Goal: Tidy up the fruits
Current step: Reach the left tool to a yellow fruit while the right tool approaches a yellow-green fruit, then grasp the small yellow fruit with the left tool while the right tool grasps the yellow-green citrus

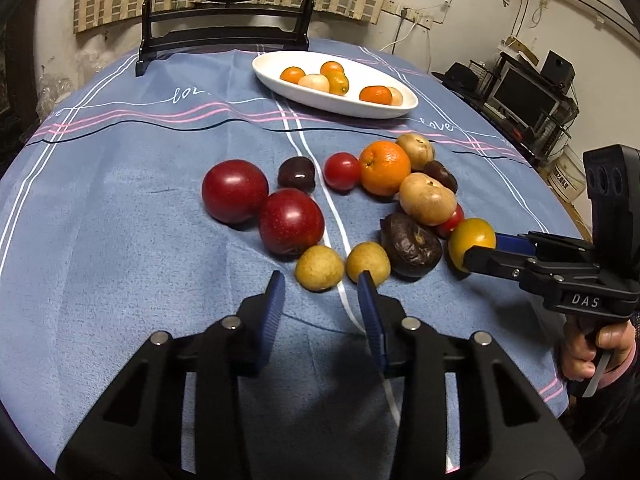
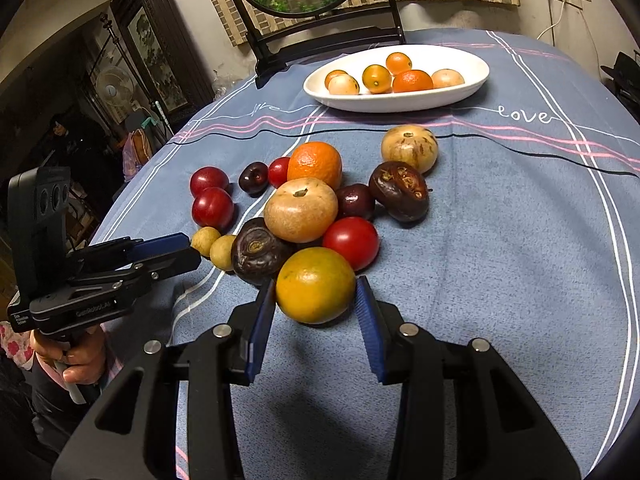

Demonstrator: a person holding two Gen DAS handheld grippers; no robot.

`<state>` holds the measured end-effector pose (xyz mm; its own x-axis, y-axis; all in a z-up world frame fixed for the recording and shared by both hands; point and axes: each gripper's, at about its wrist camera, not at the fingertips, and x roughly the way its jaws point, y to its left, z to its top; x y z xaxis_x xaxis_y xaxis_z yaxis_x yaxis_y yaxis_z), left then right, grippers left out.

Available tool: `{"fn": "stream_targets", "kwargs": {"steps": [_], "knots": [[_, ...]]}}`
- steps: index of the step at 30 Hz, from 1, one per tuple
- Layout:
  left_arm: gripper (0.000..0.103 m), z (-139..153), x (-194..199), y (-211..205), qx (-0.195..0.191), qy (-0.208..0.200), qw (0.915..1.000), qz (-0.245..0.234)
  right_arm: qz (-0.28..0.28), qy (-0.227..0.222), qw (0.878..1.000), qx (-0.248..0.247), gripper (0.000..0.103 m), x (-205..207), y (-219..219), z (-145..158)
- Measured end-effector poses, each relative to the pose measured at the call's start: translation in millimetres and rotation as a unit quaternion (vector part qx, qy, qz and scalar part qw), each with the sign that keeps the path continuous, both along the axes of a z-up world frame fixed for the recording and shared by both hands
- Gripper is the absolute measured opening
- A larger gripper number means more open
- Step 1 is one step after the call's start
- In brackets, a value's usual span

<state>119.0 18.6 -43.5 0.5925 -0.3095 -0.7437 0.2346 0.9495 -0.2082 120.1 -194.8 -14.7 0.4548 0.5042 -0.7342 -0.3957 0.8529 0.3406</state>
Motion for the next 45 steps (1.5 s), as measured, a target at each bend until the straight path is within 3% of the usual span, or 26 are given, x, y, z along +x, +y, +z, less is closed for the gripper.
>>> {"fn": "stream_targets", "kwargs": {"steps": [7, 15, 33, 40, 45], "knots": [[0.035, -2, 8, -10, 0.027, 0.011, 0.9996, -0.001, 0.0, 0.003, 1.0, 0.002, 0.041, 1, 0, -1], [0.035, 5, 10, -24, 0.092, -0.025, 0.9954, -0.001, 0.001, 0.005, 1.0, 0.007, 0.041, 1, -1, -2], [0.035, 0, 16, -19, 0.074, -0.005, 0.997, -0.023, 0.0, 0.008, 1.0, 0.013, 0.041, 1, -3, -1], [0.033, -8, 13, -23, 0.093, 0.02, 0.9938, -0.058, -0.002, 0.007, 1.0, 0.012, 0.041, 0, -4, 0], [0.027, -7, 19, -26, 0.099, 0.015, 0.994, -0.044, -0.002, 0.007, 1.0, 0.013, 0.042, -1, -4, 0]]}}
